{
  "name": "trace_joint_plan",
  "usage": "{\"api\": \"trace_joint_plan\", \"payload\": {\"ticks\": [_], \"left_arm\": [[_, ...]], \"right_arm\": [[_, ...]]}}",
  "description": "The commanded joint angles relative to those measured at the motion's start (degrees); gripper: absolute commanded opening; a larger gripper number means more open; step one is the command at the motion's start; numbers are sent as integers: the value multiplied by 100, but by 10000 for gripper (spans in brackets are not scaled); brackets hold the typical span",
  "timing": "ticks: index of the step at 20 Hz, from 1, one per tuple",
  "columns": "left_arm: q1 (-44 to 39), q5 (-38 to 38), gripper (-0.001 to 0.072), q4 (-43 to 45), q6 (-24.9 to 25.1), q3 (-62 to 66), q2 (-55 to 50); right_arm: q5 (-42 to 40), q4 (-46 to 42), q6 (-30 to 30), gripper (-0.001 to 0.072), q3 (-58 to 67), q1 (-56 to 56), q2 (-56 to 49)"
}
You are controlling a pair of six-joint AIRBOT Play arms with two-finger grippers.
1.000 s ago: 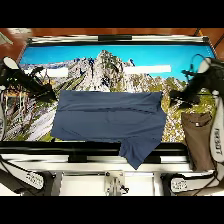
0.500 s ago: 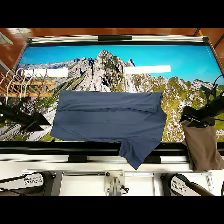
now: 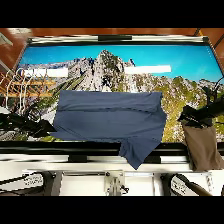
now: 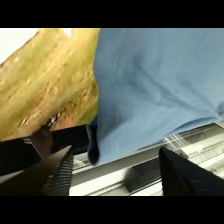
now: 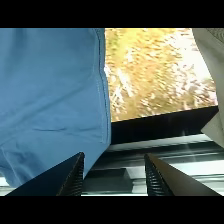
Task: Fold the shirts.
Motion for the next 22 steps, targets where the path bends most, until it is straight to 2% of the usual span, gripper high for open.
{"api": "trace_joint_plan", "payload": {"ticks": [1, 6, 8, 9, 10, 13, 16, 18, 21, 22], "left_arm": [[-61, 138, 533, 11, 39, -105, 2], [-271, 201, 493, 13, 35, -216, 2], [-306, 208, 354, 13, 24, -286, 2], [-304, 221, 229, 13, 24, -295, 2], [-304, 223, 61, 15, 42, -282, 2], [-304, 208, 42, 11, 37, -258, 4], [-306, 94, 41, -7, 39, -258, 4], [-304, 98, 42, -4, 44, -258, 4], [-304, 107, 42, -4, 39, -258, 4], [-304, 107, 42, -4, 39, -258, 4]], "right_arm": [[-33, 28, 9, 497, -7, -2, 7], [-59, 28, 57, 497, -7, -2, 7], [-46, 17, 57, 497, -7, -2, 7], [-42, -9, 57, 497, -9, -2, 7], [-13, -118, 98, 496, -63, -2, 9], [-26, -229, 76, 497, -741, -2, 9], [-188, 286, -520, 504, -1467, -4, 85], [-332, 393, -549, 504, -1847, -2, 175], [-898, 1169, -730, 503, -2457, -2, 522], [-1001, 1123, -728, 503, -2621, -2, 616]]}}
